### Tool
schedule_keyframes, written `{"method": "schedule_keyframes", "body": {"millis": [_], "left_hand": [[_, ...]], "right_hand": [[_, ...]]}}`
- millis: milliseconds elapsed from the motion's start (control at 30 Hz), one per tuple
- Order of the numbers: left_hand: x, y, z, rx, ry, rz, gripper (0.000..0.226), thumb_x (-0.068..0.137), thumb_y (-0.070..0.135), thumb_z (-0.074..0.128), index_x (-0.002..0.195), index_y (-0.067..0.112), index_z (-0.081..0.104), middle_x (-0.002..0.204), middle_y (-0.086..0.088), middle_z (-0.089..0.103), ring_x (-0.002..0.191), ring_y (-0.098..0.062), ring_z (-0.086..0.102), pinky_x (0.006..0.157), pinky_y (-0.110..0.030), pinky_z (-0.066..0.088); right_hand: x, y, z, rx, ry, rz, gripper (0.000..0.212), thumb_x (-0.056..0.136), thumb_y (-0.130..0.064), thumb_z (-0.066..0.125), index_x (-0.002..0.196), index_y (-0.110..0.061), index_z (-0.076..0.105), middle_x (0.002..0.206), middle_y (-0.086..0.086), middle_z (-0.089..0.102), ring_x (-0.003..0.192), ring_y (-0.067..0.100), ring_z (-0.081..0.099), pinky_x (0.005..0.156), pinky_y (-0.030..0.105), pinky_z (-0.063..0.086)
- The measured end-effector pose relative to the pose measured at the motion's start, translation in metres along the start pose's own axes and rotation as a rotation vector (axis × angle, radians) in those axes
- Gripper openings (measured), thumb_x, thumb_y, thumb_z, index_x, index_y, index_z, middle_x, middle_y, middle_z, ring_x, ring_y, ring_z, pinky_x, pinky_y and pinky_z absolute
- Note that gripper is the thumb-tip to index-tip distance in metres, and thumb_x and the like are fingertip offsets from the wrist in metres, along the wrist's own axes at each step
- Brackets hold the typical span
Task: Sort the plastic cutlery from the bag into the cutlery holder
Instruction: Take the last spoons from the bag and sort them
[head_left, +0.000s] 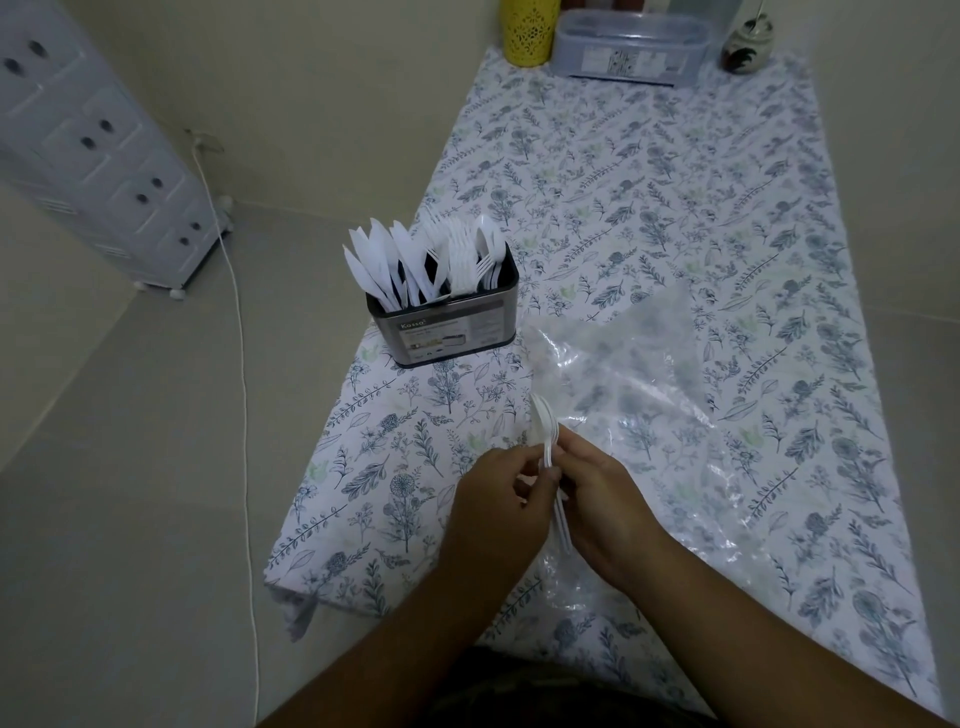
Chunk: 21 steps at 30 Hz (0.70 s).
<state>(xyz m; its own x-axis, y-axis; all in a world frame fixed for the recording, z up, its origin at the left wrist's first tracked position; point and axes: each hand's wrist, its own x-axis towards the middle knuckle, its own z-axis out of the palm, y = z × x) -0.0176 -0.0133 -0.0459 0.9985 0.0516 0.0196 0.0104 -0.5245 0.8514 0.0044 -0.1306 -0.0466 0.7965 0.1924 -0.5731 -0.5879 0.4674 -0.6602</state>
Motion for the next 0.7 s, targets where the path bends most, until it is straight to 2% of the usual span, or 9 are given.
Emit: {"method": "schedule_keyframes", "body": {"millis": [167,233,333,467,533,600,700], "left_hand": [[0.003,0.003,-0.006,-0.047,-0.015,-0.039,0.016,0.091,0.017,0.071,0.105,0.020,0.075,0.087,0.017,0.070,0.077,0.004,0.068,0.067,-0.011,0.054],[0.005,0.006,-0.010,-0.038,0.003,-0.050,0.011,0.090,0.014,0.070,0.099,0.015,0.076,0.080,0.018,0.069,0.074,0.006,0.068,0.065,-0.011,0.054],[0.012,0.005,-0.013,0.022,0.009,-0.038,0.008,0.088,0.012,0.070,0.092,0.007,0.074,0.078,0.002,0.074,0.074,-0.004,0.069,0.065,-0.023,0.057],[0.013,0.003,-0.015,0.069,-0.032,-0.045,0.011,0.087,0.012,0.069,0.089,0.001,0.071,0.075,-0.008,0.072,0.070,-0.018,0.068,0.067,-0.037,0.058],[0.012,0.001,-0.016,0.065,-0.035,-0.072,0.009,0.085,0.012,0.069,0.091,0.006,0.073,0.072,-0.003,0.071,0.071,-0.014,0.068,0.066,-0.031,0.059],[0.012,0.000,-0.019,0.039,-0.022,-0.141,0.017,0.082,0.013,0.072,0.098,0.014,0.077,0.072,0.011,0.069,0.073,0.002,0.067,0.062,-0.012,0.054],[0.014,-0.003,-0.021,0.000,-0.039,-0.206,0.025,0.081,0.016,0.075,0.105,0.018,0.077,0.076,0.014,0.070,0.076,0.010,0.066,0.063,-0.004,0.049]], "right_hand": [[0.001,0.001,-0.007,-0.085,0.022,-0.021,0.039,0.105,-0.004,0.044,0.138,-0.016,0.061,0.120,0.014,0.074,0.109,0.034,0.072,0.086,0.041,0.060],[0.001,-0.001,-0.009,-0.147,0.030,-0.029,0.039,0.104,-0.005,0.048,0.138,-0.018,0.062,0.119,0.012,0.075,0.106,0.030,0.073,0.082,0.036,0.060],[0.001,-0.005,-0.010,-0.221,0.041,-0.043,0.037,0.102,-0.008,0.054,0.134,-0.023,0.066,0.116,0.005,0.077,0.104,0.021,0.074,0.074,0.027,0.058],[0.001,-0.008,-0.012,-0.268,0.058,-0.062,0.038,0.099,-0.010,0.061,0.134,-0.024,0.066,0.114,0.005,0.077,0.106,0.021,0.073,0.077,0.028,0.059],[0.001,-0.009,-0.012,-0.280,0.058,-0.077,0.039,0.098,-0.009,0.062,0.135,-0.022,0.065,0.113,0.005,0.078,0.104,0.020,0.074,0.075,0.026,0.059],[0.001,-0.008,-0.012,-0.262,0.044,-0.083,0.040,0.097,-0.007,0.063,0.135,-0.021,0.065,0.112,0.007,0.078,0.104,0.021,0.074,0.074,0.026,0.059],[0.003,-0.004,-0.011,-0.234,0.043,-0.085,0.044,0.095,-0.006,0.066,0.136,-0.019,0.063,0.114,0.011,0.077,0.107,0.026,0.073,0.084,0.037,0.061]]}}
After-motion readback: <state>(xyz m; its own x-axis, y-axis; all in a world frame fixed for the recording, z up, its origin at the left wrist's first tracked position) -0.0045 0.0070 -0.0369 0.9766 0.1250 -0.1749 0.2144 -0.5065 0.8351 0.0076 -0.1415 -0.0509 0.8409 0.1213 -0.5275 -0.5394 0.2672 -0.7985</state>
